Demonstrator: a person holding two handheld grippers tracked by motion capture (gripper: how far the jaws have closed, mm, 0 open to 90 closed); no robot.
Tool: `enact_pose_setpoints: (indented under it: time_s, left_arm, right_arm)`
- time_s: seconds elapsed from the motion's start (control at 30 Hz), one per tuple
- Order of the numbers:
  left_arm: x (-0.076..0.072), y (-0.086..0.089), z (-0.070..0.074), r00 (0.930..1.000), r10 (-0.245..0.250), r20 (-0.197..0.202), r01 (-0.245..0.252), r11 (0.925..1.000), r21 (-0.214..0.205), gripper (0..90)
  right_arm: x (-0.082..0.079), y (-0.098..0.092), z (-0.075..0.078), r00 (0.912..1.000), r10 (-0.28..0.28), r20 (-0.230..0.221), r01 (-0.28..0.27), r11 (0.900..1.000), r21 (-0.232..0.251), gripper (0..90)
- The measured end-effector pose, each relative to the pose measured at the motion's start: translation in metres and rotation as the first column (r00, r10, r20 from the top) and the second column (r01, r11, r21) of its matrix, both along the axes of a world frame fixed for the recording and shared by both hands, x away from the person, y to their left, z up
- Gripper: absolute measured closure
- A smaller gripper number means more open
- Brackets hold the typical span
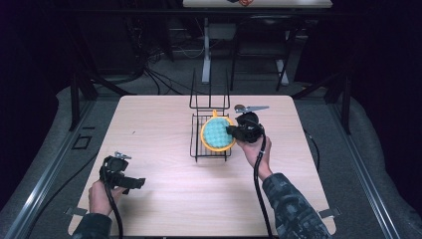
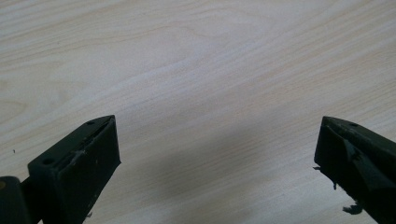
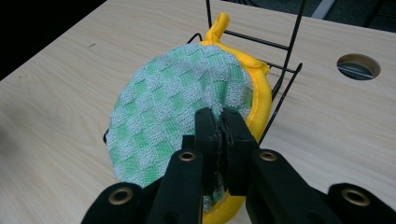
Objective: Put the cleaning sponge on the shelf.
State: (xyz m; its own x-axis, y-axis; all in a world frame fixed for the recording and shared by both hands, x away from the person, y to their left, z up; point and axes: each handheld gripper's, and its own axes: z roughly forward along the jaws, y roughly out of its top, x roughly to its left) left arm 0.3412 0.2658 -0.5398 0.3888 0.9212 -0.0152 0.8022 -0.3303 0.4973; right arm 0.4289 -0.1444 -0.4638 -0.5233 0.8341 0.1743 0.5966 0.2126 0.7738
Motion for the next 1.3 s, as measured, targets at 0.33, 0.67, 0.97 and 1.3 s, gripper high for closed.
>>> enact_pose_setpoints:
  time_s: [0.33, 0.67, 0.97, 1.3]
  left_arm:
    - [0.000, 0.000, 0.000, 1.0000, -0.001, -0.003, 0.001, 1.0000, 0.001, 0.0]
    - [0.000, 0.000, 0.000, 1.0000, -0.002, -0.003, 0.002, 1.0000, -0.003, 0.0]
    - [-0.001, 0.000, -0.001, 1.0000, -0.003, -0.002, 0.003, 1.0000, -0.004, 0.0]
    - [0.000, 0.001, -0.002, 1.0000, -0.005, -0.008, 0.005, 1.0000, -0.004, 0.0]
  right_arm:
    - [0.003, 0.008, -0.011, 0.9996, -0.029, -0.005, 0.029, 0.9995, 0.012, 86.8]
    - [0.006, 0.013, -0.017, 0.9984, -0.053, -0.019, 0.053, 0.9980, 0.033, 86.9]
    - [0.010, 0.018, -0.025, 0.9975, -0.068, -0.020, 0.069, 0.9968, 0.041, 87.1]
    - [0.014, 0.022, -0.042, 0.9955, -0.083, -0.047, 0.085, 0.9952, 0.048, 87.3]
